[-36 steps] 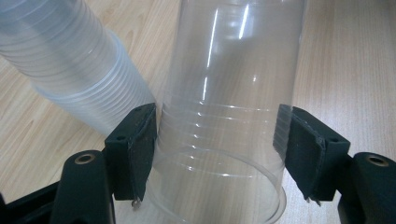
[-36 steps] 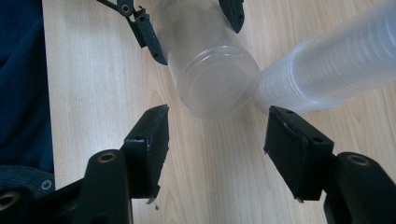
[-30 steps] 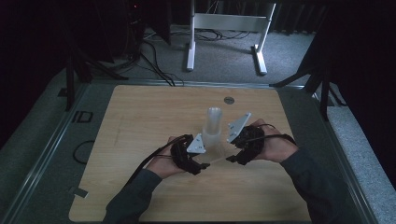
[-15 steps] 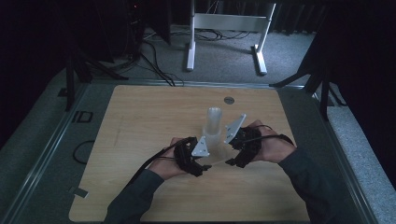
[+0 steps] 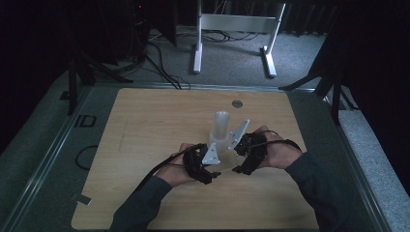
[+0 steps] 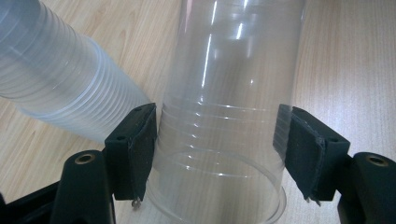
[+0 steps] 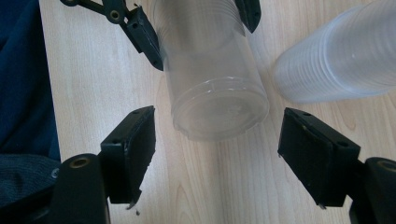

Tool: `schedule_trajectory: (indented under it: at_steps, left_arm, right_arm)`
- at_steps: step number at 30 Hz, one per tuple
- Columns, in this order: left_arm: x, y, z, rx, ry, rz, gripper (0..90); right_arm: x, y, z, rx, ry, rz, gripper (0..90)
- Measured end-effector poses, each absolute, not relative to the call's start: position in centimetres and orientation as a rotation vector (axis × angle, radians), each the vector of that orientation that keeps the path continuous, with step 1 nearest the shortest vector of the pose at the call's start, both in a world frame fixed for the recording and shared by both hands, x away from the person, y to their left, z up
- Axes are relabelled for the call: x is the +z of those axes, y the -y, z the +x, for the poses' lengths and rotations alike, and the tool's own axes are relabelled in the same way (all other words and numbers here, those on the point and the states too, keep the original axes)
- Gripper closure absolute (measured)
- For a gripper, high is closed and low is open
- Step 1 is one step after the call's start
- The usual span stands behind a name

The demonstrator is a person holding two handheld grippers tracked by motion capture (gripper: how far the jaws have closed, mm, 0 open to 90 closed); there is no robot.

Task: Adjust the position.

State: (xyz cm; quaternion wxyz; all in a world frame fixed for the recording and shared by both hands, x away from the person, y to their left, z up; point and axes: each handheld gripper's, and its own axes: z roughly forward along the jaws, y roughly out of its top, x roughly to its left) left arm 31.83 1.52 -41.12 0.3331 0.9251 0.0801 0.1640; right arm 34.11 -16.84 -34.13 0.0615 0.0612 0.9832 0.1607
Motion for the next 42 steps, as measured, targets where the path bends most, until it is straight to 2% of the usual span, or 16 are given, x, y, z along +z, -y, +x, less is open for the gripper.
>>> schedule_trajectory:
  at_steps: [21,33,42]
  left_arm:
    - [-40.9,-0.8,31.4,0.448,-0.181,2.403,31.5]
    - [-40.9,-0.8,31.4,0.451,-0.181,2.403,31.4]
    - [-41.1,-0.6,31.4,0.447,-0.191,2.397,29.6]
  right_arm:
    - [-35.6,15.8,34.4,0.436,-3.01,0.179,26.9]
    - [-35.7,15.8,34.4,0.443,-3.017,0.179,37.9]
    - [-35.7,16.0,34.4,0.46,-3.011,0.168,41.0]
